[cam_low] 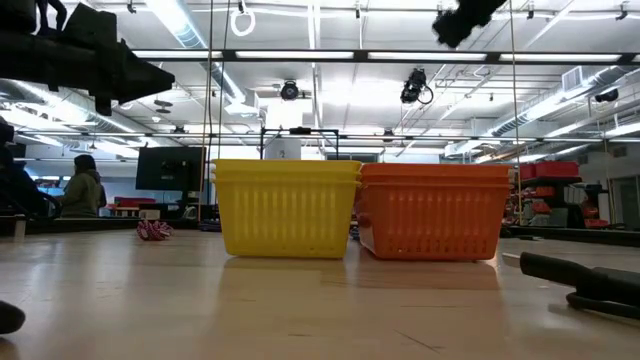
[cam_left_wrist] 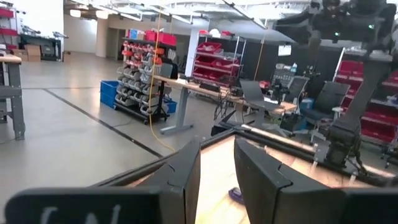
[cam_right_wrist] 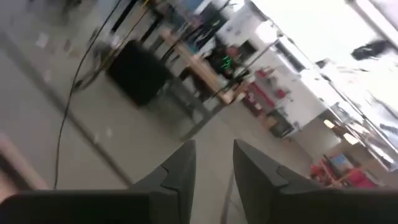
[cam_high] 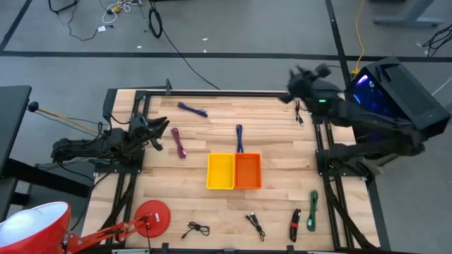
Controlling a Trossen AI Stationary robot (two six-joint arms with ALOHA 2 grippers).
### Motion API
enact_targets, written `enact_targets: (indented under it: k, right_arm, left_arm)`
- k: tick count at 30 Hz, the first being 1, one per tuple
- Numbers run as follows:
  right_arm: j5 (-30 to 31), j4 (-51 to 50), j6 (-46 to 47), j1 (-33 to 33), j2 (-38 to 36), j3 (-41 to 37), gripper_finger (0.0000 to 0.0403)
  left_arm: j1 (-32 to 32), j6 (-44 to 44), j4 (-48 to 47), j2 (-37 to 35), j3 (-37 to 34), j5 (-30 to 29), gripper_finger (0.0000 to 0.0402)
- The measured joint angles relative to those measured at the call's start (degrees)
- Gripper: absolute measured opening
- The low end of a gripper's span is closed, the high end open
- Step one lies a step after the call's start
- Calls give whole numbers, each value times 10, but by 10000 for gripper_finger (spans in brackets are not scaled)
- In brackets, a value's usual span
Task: Pick & Place USB Port
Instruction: Put the top black charger cable into the yellow bin
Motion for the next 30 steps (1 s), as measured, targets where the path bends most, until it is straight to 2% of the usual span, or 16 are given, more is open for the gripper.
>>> enact_targets:
  k: [3,5,6,9,11,16,21,26,30]
  right_arm:
    - [36,-135,51,-30,51,0,110]
    - [34,-259,127,-55,74,0,110]
    - [12,-314,187,-66,84,0,110]
    - [-122,-439,326,-116,101,-4,110]
    - [-146,-480,369,-145,98,-16,110]
    - [-173,-459,380,-194,49,-78,117]
    - [-305,-371,377,-245,-20,-157,153]
    - [-374,-298,385,-273,-63,-224,201]
    - [-431,-235,410,-284,-69,-266,237]
  left_arm:
    - [0,-12,-18,0,0,0,103]
    - [0,-21,-31,0,0,0,103]
    - [0,-21,-36,0,0,0,103]
    - [0,-21,-36,0,0,0,103]
    - [0,-21,-36,0,0,0,103]
    - [0,-23,-36,0,0,0,103]
    - [0,-24,-36,0,0,0,103]
    - [0,-24,-35,0,0,0,103]
    - [0,-35,-35,0,0,0,103]
